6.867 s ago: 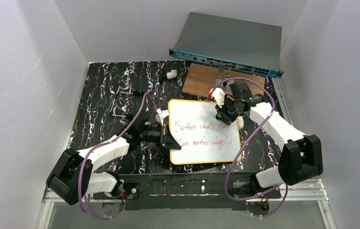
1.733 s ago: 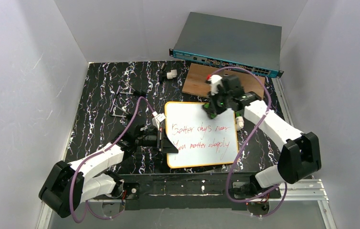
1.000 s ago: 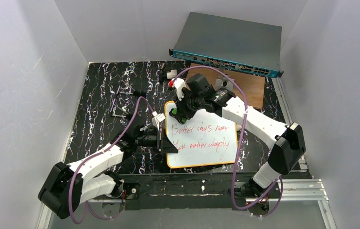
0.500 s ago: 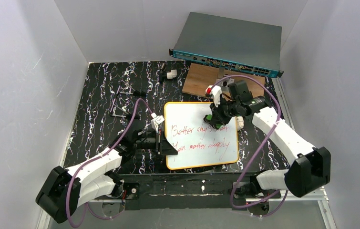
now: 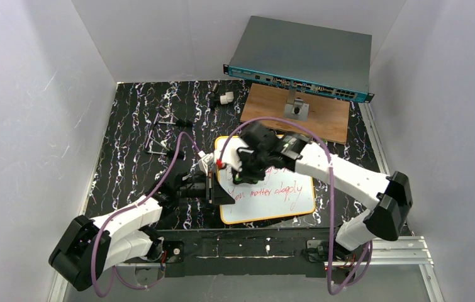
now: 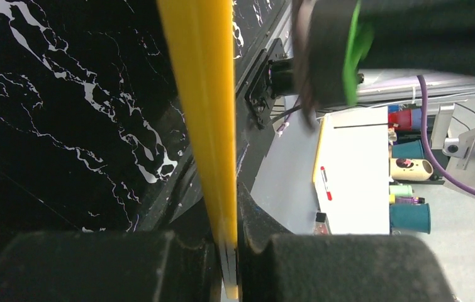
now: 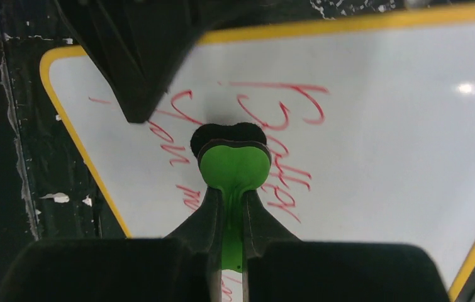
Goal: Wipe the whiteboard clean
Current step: Erase the whiteboard at the center of the board.
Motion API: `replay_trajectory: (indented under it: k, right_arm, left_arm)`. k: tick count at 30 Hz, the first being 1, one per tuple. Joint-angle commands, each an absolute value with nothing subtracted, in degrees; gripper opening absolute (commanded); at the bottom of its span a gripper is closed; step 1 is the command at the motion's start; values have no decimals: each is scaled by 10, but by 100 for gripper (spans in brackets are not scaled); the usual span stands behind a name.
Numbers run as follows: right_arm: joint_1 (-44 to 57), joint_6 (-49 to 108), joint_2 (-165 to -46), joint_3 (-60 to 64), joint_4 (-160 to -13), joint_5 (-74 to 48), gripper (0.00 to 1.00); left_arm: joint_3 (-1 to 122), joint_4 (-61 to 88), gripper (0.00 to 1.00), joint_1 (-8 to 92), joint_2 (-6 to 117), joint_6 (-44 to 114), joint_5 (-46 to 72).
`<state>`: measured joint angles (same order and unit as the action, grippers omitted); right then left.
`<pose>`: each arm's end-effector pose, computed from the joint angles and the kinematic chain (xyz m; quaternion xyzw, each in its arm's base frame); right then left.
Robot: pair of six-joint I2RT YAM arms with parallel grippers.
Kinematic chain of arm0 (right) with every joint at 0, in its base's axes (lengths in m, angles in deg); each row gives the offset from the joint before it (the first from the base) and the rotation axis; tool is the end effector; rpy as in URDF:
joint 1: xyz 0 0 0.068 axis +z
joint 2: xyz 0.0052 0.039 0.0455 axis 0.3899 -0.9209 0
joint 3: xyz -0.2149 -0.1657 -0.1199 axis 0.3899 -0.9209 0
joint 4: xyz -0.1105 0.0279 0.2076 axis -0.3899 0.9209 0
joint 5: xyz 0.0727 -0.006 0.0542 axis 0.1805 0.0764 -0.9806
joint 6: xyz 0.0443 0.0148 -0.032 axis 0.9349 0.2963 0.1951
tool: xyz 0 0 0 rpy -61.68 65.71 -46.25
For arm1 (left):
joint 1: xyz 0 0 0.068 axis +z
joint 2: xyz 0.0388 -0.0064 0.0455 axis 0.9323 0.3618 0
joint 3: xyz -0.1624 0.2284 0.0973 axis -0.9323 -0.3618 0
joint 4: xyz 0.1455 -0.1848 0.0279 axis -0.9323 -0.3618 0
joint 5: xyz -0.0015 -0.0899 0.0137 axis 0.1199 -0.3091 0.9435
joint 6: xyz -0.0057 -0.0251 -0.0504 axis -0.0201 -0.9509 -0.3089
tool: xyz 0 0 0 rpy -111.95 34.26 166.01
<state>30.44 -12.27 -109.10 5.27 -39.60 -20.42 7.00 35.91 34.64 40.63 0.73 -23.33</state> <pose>0.1608 0.2337 0.3499 -0.6852 0.6447 0.1739 0.2910 0.1313 -0.1227 0.2330 0.1494 0.7631 -0.5869 0.2257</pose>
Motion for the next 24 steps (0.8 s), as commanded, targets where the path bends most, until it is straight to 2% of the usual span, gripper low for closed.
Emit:
replay_trajectory:
  k: [1, 18, 24]
  right_arm:
    - [372, -117, -1115, 88, -430, -58, 1]
    - [441, -65, -1165, 84, -526, 88, 1]
    - [447, -126, -1132, 49, -464, -21, 1]
  left_arm:
    - [99, 390, 0, 346, 399, 18, -214]
    - [100, 384, 0, 343, 402, 22, -211]
    - [97, 389, 0, 343, 399, 25, -212]
